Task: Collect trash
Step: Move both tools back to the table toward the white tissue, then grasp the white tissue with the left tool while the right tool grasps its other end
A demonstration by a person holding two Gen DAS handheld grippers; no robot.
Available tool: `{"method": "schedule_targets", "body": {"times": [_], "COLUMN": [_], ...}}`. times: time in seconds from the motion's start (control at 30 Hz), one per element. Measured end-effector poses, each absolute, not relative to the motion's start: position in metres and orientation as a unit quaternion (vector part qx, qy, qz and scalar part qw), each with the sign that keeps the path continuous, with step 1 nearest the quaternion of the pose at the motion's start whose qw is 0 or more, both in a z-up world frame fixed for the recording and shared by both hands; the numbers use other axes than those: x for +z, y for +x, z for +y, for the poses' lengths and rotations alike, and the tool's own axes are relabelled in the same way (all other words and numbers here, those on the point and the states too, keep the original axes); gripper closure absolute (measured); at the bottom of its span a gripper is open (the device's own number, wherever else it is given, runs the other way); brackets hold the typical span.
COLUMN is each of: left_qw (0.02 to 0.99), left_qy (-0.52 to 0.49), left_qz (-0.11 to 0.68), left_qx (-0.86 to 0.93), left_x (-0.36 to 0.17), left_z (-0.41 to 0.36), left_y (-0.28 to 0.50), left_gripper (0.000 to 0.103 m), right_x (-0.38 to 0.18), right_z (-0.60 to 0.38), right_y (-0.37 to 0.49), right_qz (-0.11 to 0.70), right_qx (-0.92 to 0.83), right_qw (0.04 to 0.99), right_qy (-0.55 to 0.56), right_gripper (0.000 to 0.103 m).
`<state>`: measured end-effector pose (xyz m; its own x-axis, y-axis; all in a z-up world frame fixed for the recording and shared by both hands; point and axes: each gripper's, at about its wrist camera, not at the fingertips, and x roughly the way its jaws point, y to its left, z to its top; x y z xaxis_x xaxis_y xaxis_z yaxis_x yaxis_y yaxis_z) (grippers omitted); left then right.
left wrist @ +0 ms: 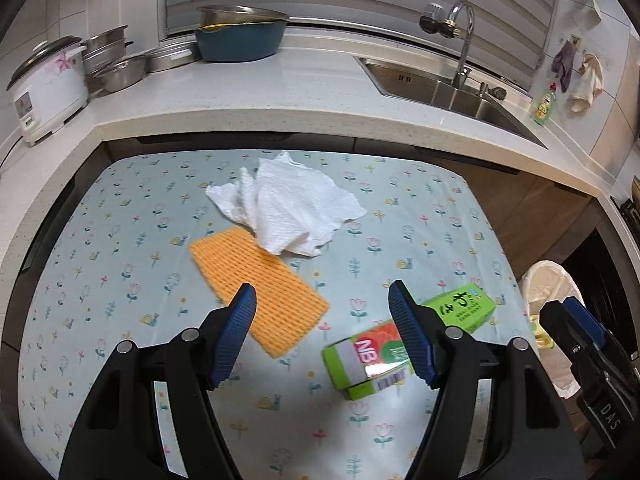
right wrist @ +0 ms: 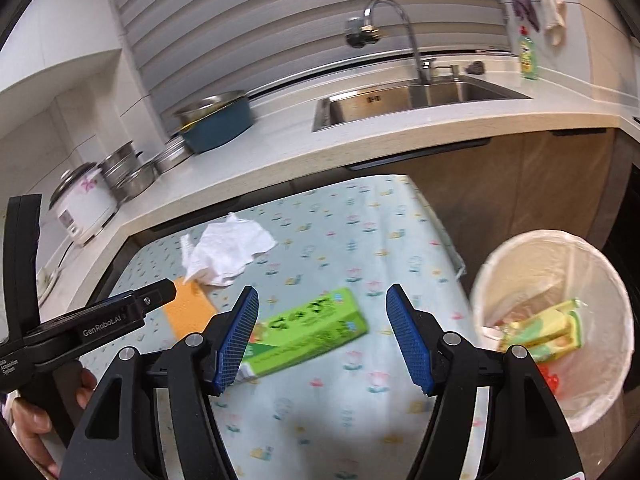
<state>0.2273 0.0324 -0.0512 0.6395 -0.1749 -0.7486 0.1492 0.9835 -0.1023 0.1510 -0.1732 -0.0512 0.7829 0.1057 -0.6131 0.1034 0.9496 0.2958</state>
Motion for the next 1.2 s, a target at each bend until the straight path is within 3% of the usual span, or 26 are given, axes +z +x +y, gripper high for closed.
{"method": "schedule_targets", "body": {"times": [0.47,0.83,0.93,1.0,1.03,1.2], "left_qw": [0.905,0.903,0.902,0.901,0.900,0.897], "left_qy": [-0.034,-0.043,-0.044,-0.046,-0.047,-0.048], "left_qz": [0.421,0.426,0.427,0.429,0.430,0.434], "left_qx": [-0.041,-0.043,-0.046,-0.049,-0.051,-0.068], "left_x": [-0.067,-0.084,-0.088,-0.090,-0.091,-0.095], "left_z": [0.115,0.140,0.141,0.140,0.139,0.125], "left_y": [0.282,0.328,0.336,0.341,0.342,0.347], "left_gripper": [0.035,0.035,0.035,0.035,0.035,0.035], "right_x": [-0.068,-0.101,-0.110,-0.116,-0.118,-0.112], "right_z": [-0.066,-0.020,-0.013,-0.011,-0.013,-0.040], "right_y": [0.238,0.304,0.314,0.317,0.317,0.306], "right_qz": [0.363,0.400,0.412,0.421,0.422,0.399], "right_qx": [0.076,0.101,0.106,0.107,0.106,0.079], "right_qw": [0.921,0.904,0.899,0.895,0.895,0.906], "right_qy": [0.120,0.117,0.106,0.101,0.099,0.116], "right_gripper": [0.039,0.052,0.070,0.095,0.099,0.100]}}
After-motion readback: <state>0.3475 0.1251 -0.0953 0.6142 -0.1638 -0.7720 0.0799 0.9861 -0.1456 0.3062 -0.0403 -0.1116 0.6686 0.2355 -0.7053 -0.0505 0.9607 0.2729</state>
